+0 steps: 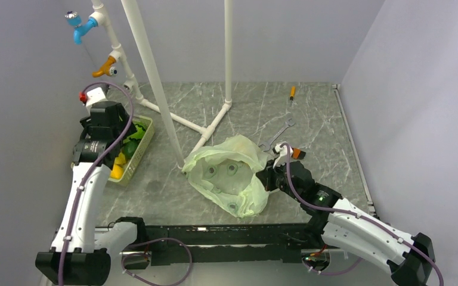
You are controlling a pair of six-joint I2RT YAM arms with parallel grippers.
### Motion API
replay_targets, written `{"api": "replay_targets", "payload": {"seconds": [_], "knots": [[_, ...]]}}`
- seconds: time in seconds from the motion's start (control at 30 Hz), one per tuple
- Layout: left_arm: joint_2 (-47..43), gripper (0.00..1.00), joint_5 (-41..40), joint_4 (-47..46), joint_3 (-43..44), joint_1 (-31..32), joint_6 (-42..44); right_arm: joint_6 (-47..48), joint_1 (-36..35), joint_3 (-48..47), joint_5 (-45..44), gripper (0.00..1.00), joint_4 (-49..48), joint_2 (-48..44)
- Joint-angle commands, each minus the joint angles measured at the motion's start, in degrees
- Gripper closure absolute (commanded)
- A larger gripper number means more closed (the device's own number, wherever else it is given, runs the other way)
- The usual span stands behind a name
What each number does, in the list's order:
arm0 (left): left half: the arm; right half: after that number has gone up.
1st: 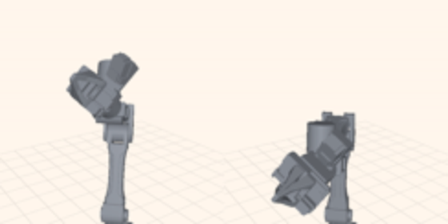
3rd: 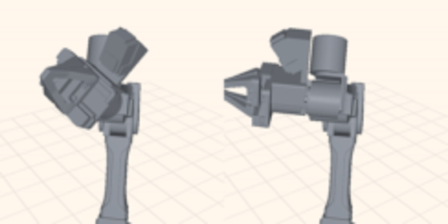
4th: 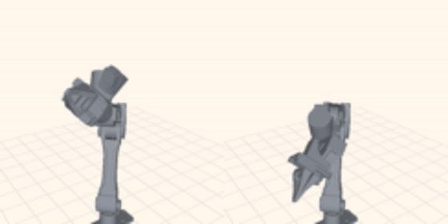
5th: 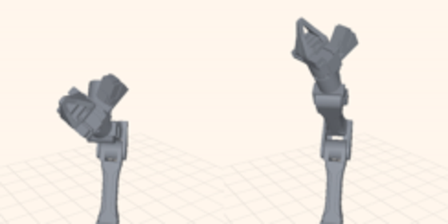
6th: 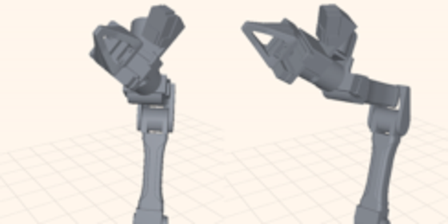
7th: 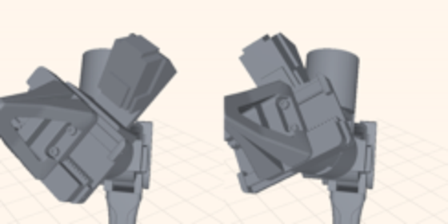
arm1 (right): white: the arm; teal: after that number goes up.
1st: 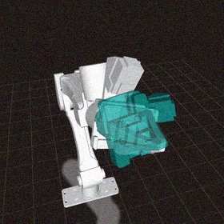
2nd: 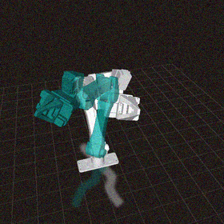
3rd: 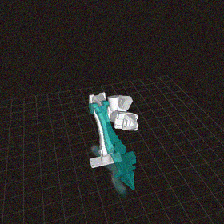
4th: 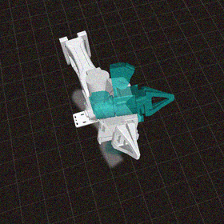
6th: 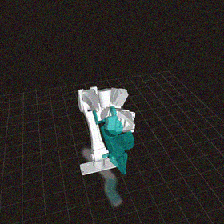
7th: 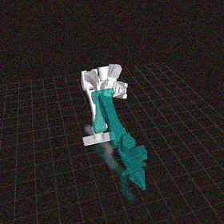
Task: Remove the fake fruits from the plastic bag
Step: Place the fake fruit in the bin.
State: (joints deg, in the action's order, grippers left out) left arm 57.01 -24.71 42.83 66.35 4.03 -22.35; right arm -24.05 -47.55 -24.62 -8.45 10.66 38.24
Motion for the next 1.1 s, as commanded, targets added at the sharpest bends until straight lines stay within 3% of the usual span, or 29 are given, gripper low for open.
{"api": "replay_targets", "payload": {"seconds": [0.0,0.2,0.43,0.7,0.83,1.07], "knots": [[2.13,1.00,1.82,-6.54,0.00,-5.50,-5.11,0.52,0.17,-3.21,0.41,1.00,-0.97,0.81],[6.62,1.00,7.69,-6.27,-5.23,-13.84,-7.24,-0.12,0.09,-2.36,-0.31,1.00,0.11,-0.73],[10.37,1.00,1.53,-2.34,-5.76,-21.44,-16.17,-1.25,0.10,-3.01,0.89,1.00,-0.45,0.63],[16.35,0.98,8.03,-1.40,-6.80,-28.93,-21.73,-1.42,0.15,-4.00,1.36,1.00,-0.28,0.96],[18.32,0.89,9.71,-0.93,-6.78,-30.18,-22.70,-1.61,0.16,-4.11,1.52,1.00,-0.37,0.97],[18.72,0.62,10.41,-0.55,-7.95,-31.83,-24.81,-1.80,0.15,-3.54,1.47,1.00,-0.39,0.35]]}}
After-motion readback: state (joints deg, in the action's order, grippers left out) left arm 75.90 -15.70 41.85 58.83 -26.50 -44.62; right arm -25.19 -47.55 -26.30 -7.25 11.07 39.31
